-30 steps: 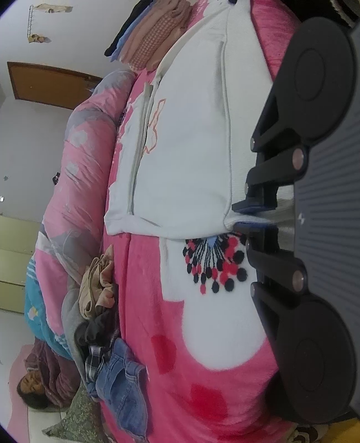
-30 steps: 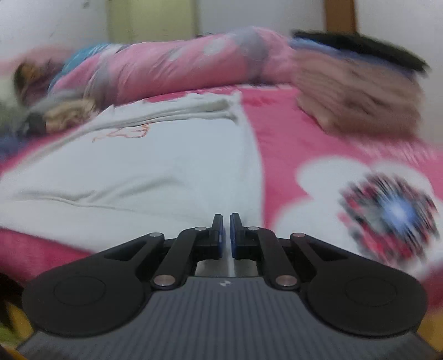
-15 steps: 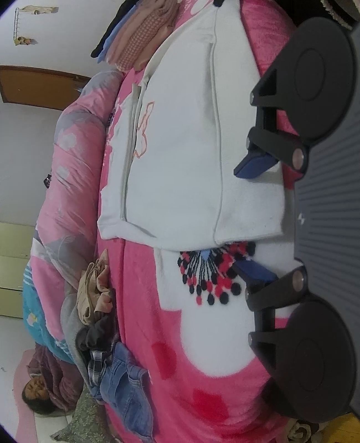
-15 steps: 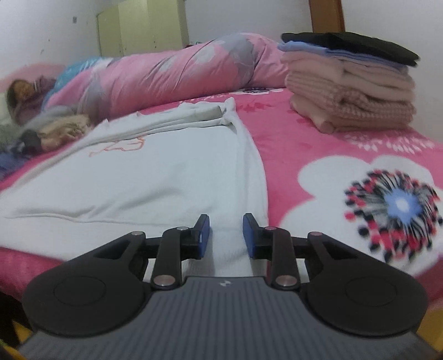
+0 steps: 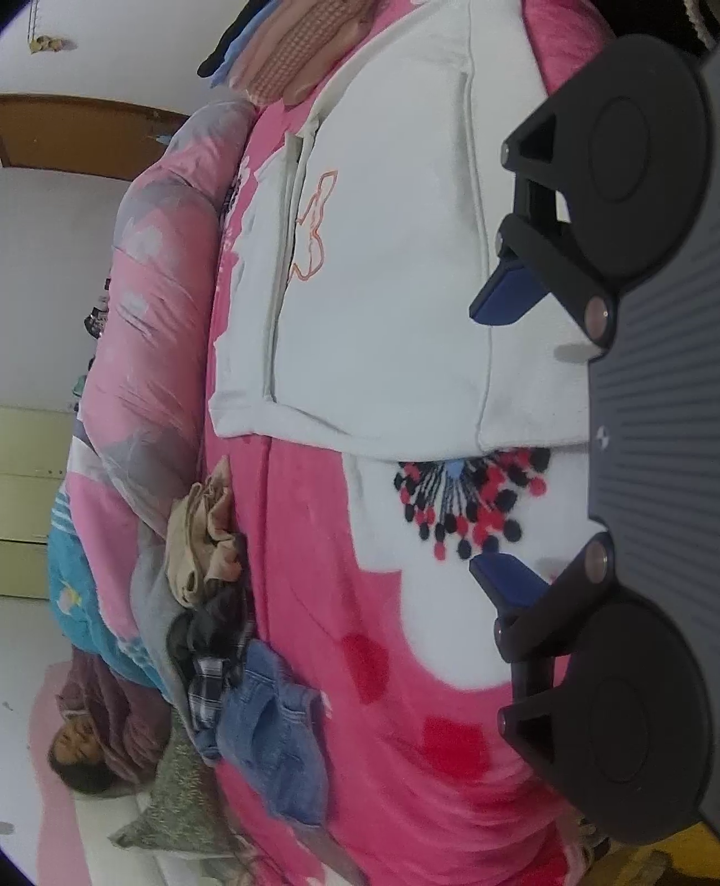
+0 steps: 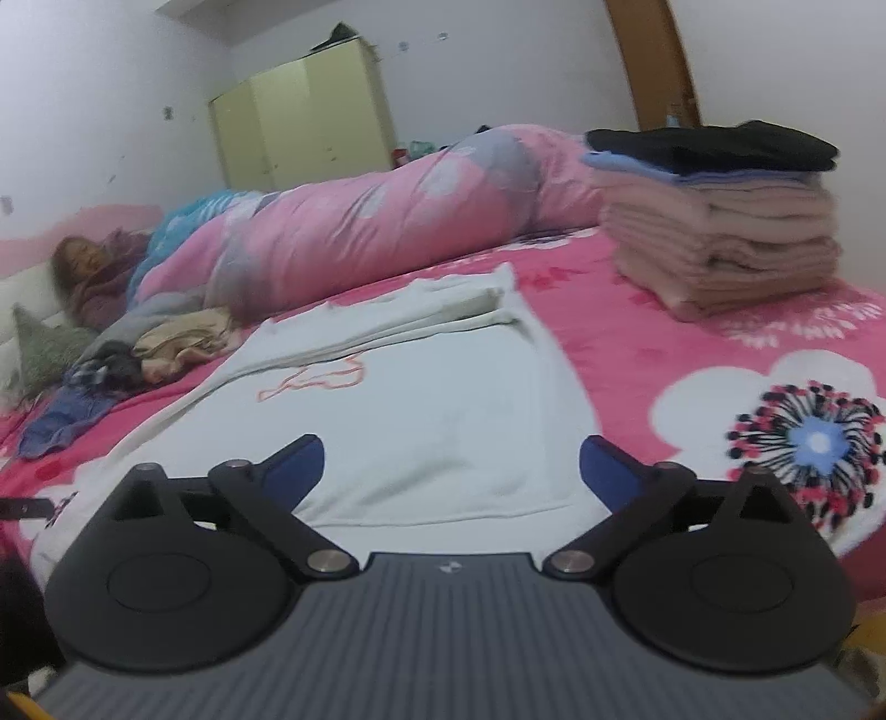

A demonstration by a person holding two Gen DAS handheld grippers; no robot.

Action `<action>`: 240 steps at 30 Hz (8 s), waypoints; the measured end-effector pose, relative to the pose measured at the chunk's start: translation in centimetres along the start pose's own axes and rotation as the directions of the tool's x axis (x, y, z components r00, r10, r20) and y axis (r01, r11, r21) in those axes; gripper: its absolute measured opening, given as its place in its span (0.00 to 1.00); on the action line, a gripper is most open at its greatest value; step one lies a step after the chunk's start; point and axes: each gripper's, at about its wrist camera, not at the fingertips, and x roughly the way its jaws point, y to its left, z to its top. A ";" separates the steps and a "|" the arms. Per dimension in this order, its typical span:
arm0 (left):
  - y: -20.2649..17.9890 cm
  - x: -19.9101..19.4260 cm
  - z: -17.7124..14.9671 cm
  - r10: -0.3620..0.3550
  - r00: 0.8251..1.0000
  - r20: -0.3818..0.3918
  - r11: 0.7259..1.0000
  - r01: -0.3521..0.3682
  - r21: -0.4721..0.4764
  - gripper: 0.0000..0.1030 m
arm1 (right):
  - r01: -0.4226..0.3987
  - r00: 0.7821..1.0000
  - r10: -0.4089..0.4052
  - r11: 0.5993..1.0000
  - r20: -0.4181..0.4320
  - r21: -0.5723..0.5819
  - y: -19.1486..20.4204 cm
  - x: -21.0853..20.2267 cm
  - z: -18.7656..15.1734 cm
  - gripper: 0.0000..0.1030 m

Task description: Fold clothes

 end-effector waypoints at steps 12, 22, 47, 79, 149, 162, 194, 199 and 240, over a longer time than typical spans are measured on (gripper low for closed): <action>-2.7 0.1 1.5 0.022 1.000 0.017 0.999 -0.022 -0.029 1.00 | 0.098 0.994 -0.095 0.993 -0.044 0.072 1.9 0.4 0.5 0.99; -7.4 4.7 3.0 0.070 0.991 -0.116 0.997 -0.073 -0.021 1.00 | 0.164 0.969 -0.169 0.986 -0.179 -0.040 4.2 4.3 0.9 0.99; -9.2 9.1 2.7 -0.050 0.959 -0.278 0.999 0.050 -0.008 1.00 | 0.127 0.949 -0.160 0.983 -0.272 -0.135 5.4 9.6 -1.8 0.99; -9.9 9.9 2.9 -0.008 0.950 -0.311 0.999 0.018 0.030 1.00 | 0.139 0.967 -0.165 0.980 -0.193 -0.143 5.8 8.8 -2.9 0.99; -5.6 2.8 0.6 0.006 0.998 -0.069 1.000 -0.004 0.019 1.00 | -0.013 0.998 0.011 1.000 -0.057 -0.022 5.3 3.1 -1.3 0.98; -0.8 1.1 -0.5 0.046 0.997 -0.063 0.998 -0.048 -0.035 0.91 | -0.026 0.998 0.024 0.999 -0.055 -0.030 6.3 3.0 -1.0 0.97; 2.0 0.1 -1.6 -0.188 0.981 -0.039 0.974 0.181 -0.135 0.05 | -0.489 0.819 0.548 0.821 -0.169 0.294 10.0 5.0 -1.2 0.67; 2.8 -1.0 -0.6 -0.246 0.969 0.025 0.954 0.246 -0.173 0.04 | -0.499 0.601 0.760 0.598 -0.247 0.627 12.5 9.8 -3.5 0.68; 8.2 5.2 -1.9 -0.571 0.821 0.015 0.753 0.531 -0.390 0.58 | -0.185 0.615 0.788 0.177 -0.026 0.967 18.0 15.8 -12.0 0.09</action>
